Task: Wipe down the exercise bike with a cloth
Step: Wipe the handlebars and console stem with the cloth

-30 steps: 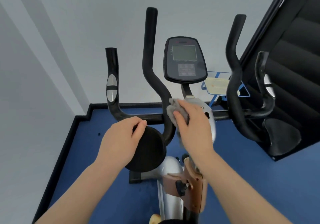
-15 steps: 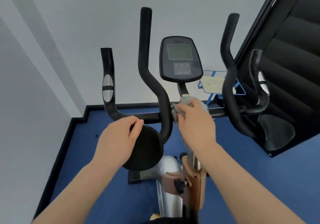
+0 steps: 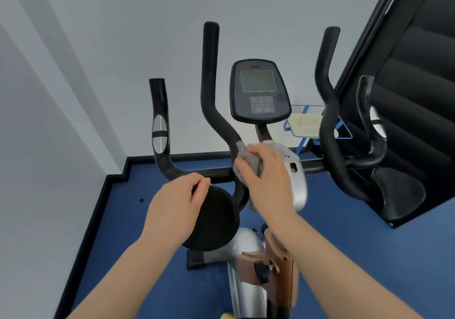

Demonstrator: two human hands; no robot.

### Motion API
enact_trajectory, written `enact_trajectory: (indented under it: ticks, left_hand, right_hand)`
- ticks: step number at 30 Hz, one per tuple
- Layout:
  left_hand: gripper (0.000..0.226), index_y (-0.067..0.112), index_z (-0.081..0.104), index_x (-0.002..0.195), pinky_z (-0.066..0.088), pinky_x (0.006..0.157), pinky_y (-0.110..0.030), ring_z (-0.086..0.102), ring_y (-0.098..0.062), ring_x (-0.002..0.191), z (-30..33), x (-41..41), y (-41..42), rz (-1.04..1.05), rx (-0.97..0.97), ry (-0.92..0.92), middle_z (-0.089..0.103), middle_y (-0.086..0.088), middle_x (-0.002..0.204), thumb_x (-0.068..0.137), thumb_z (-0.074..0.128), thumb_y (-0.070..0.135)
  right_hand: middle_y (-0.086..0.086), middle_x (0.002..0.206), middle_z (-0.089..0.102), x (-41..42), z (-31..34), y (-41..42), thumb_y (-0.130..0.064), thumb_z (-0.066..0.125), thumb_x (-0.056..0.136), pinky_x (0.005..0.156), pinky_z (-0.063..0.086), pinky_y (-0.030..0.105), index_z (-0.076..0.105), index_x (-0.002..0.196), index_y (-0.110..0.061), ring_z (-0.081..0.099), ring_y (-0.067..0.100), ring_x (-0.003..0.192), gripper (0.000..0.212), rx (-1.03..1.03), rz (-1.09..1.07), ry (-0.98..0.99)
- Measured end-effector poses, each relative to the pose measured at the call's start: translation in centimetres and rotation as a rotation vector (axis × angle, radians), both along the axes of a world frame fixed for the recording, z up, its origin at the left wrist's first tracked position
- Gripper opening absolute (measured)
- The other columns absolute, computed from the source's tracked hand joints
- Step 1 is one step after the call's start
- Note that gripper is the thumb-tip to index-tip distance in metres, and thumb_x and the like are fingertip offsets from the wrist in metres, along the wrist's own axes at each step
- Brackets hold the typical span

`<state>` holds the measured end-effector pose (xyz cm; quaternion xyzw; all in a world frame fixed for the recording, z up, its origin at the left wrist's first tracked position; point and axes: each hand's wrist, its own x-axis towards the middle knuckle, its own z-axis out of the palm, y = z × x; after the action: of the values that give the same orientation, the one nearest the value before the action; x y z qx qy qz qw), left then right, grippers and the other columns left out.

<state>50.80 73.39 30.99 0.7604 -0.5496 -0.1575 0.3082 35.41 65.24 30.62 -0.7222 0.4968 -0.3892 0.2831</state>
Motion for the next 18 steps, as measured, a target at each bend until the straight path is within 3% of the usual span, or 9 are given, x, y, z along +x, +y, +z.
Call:
enact_trajectory:
  ticks: [3, 6, 9, 12, 15, 18]
  left_hand:
    - [0.029, 0.031, 0.062, 0.082, 0.047, 0.064, -0.025, 0.057, -0.002, 0.069, -0.1, 0.0, 0.1, -0.002, -0.002, 0.006, 0.063, 0.012, 0.072, 0.098, 0.041, 0.043]
    - [0.029, 0.031, 0.062, 0.082, 0.043, 0.062, -0.020, 0.057, -0.001, 0.069, -0.1, 0.1, 0.0, -0.008, -0.003, -0.009, 0.062, 0.012, 0.072, 0.099, 0.042, 0.043]
    - [0.028, 0.031, 0.064, 0.085, 0.045, 0.065, -0.021, 0.057, -0.001, 0.071, -0.2, 0.0, 0.0, -0.015, -0.010, -0.006, 0.063, 0.014, 0.074, 0.098, 0.042, 0.042]
    - [0.026, 0.033, 0.064, 0.089, 0.045, 0.067, -0.020, 0.057, 0.001, 0.075, -0.2, 0.1, 0.1, -0.021, -0.022, -0.006, 0.063, 0.018, 0.077, 0.098, 0.042, 0.042]
    - [0.028, 0.031, 0.065, 0.089, 0.048, 0.070, -0.026, 0.058, -0.001, 0.075, -0.3, 0.2, 0.0, -0.024, -0.025, -0.002, 0.064, 0.016, 0.077, 0.098, 0.041, 0.042]
    - [0.028, 0.030, 0.065, 0.089, 0.049, 0.070, -0.028, 0.058, -0.001, 0.075, -0.2, 0.2, 0.0, -0.027, -0.023, 0.005, 0.064, 0.015, 0.077, 0.098, 0.042, 0.041]
  right_hand:
    - [-0.019, 0.103, 0.046, -2.2, -1.4, 2.4, -0.044, 0.063, 0.084, 0.075, 0.041, 0.012, 0.050, 0.095, -0.040, 0.050, -0.004, 0.095, 0.017, -0.014, 0.084, 0.020]
    - [-0.013, 0.101, 0.053, -1.6, -0.5, 0.0, -0.037, 0.068, 0.085, 0.075, 0.039, 0.009, 0.053, 0.093, -0.035, 0.051, -0.006, 0.093, 0.016, 0.024, 0.050, -0.024]
    - [-0.008, 0.099, 0.055, -0.3, -0.7, 0.6, -0.031, 0.068, 0.087, 0.078, 0.038, 0.012, 0.054, 0.092, -0.030, 0.051, 0.000, 0.092, 0.015, 0.042, -0.054, -0.136]
    - [-0.011, 0.095, 0.052, -1.6, -2.5, 4.5, -0.028, 0.070, 0.084, 0.078, 0.039, 0.008, 0.051, 0.087, -0.036, 0.053, 0.000, 0.093, 0.021, 0.015, 0.022, -0.152]
    - [-0.010, 0.088, 0.055, -2.4, -1.6, 2.5, -0.036, 0.069, 0.084, 0.075, 0.044, 0.016, 0.053, 0.084, -0.031, 0.056, 0.005, 0.085, 0.016, 0.080, 0.049, -0.193]
    - [-0.007, 0.094, 0.057, -0.8, -0.4, 0.8, -0.028, 0.071, 0.085, 0.078, 0.042, 0.011, 0.056, 0.090, -0.025, 0.054, 0.001, 0.089, 0.017, 0.024, -0.051, -0.271]
